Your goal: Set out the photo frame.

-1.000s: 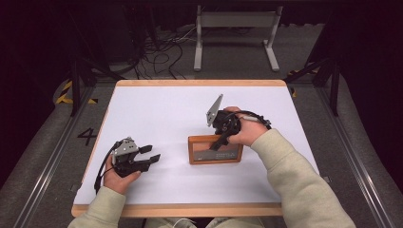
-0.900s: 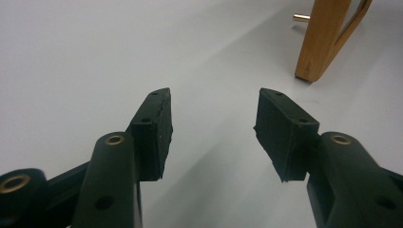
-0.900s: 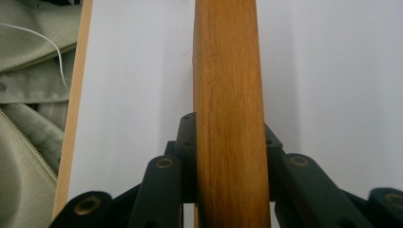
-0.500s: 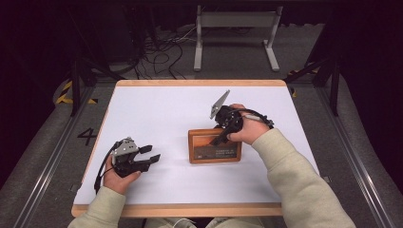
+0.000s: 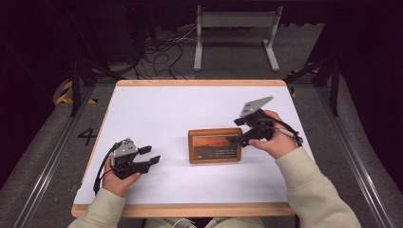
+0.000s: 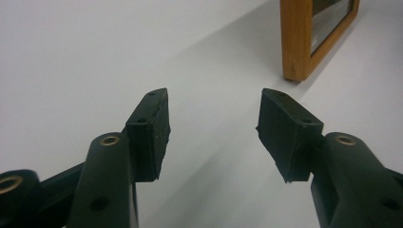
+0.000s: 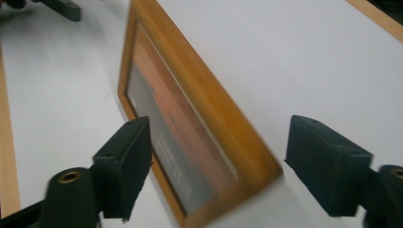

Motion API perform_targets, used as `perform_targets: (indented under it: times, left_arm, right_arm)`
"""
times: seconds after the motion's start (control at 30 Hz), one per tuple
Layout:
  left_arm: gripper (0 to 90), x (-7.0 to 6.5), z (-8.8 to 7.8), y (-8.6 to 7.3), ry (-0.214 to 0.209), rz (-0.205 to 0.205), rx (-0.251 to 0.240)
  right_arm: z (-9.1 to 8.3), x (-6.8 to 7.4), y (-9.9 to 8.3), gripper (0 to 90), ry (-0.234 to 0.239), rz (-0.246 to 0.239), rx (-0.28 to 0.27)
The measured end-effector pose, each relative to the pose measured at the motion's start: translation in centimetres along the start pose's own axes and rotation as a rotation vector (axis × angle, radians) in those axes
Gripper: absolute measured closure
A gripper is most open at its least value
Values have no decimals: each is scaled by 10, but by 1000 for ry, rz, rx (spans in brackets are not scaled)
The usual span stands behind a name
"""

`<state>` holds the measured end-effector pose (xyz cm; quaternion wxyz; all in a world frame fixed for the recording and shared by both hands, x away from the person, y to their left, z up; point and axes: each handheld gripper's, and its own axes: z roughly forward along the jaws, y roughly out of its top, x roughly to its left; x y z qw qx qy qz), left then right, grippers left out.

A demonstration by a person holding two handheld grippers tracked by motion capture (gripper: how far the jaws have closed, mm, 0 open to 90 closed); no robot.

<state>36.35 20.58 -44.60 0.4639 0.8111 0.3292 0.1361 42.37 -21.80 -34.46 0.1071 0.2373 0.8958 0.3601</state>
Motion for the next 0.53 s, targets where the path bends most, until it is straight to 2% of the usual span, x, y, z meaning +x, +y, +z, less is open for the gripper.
perform_targets:
  times: [0.07, 0.1, 0.17, 0.23, 0.3, 0.33, 0.4, 0.53]
  left_arm:
    - [444, -2, 0, 1, 2, 4, 0]
    - [440, -3, 0, 1, 0, 4, -2]
    - [438, -4, -1, 1, 2, 5, -6]
    - [435, -4, -2, 1, 0, -3, -11]
    - [434, -3, -2, 1, 1, -9, -21]
    - [433, -3, -2, 1, 1, -9, -21]
    - [432, -2, -2, 1, -6, -8, -28]
    - [430, -2, -3, 1, -7, -4, -35]
  right_arm:
    - [-11, 0, -22, 157, -48, 52, -23]
    - [-16, 0, -36, 145, -79, 73, -56]
    - [-24, -1, -58, 97, -113, 130, -105]
    - [-28, -2, -80, 75, -155, 175, -150]
    - [-29, -3, -101, 63, -177, 227, -185]
    - [-29, -3, -101, 63, -177, 227, -185]
    - [-28, -6, -121, 59, -202, 286, -219]
    - [-29, -12, -132, 51, -210, 317, -236]
